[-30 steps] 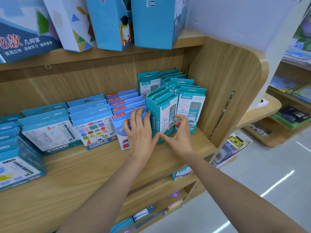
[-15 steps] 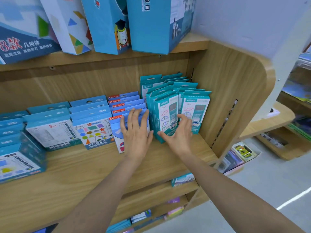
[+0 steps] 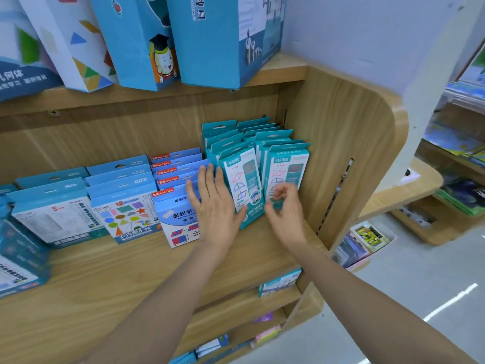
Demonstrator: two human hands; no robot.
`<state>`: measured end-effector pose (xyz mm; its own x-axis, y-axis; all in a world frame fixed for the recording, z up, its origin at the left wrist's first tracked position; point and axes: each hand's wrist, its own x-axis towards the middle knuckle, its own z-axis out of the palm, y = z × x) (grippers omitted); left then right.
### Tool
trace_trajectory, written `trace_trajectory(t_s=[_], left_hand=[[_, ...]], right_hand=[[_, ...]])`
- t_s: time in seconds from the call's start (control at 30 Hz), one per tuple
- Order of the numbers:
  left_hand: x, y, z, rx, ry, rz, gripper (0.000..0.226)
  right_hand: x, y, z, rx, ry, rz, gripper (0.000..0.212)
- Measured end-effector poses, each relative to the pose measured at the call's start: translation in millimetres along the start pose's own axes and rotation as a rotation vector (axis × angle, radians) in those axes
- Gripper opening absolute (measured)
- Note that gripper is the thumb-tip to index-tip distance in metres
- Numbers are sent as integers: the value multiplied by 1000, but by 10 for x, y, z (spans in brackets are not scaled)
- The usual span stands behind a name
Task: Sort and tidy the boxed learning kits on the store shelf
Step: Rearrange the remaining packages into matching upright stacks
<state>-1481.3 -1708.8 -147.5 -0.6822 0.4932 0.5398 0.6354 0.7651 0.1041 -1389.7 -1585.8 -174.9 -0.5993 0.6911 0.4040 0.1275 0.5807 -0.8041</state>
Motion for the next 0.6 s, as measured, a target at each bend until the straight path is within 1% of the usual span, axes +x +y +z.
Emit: trace_trajectory(t_s=[0.03,0.07,0.13,0.17,0.23,0.3,0.4,0.6], left_hand=[[3,14,12,23,-17,0,112],[-1,25,18,45,-33,-3,120],[1,46,34,66,-38,-4,132],[9,58,50,66,-32,3,134],[28,76,108,87,-11,26,134],[45,75,167,141,40,30,131],[60,53,238,222,99,31,122],[87,129,258,208,126,10,115]], right_hand=[[36,2,-16,3,46,30,39],[70,0,-24,-9,74,54,49],[121,-4,-3,-72,75,64,75],[136,3,22,-105,62,57,84],[158,34,70,-154,60,42,93],[181,72,96,-179,103,31,95],[180,97,97,-199,125,20,93],[212,89,75,-243,151,-36,76]])
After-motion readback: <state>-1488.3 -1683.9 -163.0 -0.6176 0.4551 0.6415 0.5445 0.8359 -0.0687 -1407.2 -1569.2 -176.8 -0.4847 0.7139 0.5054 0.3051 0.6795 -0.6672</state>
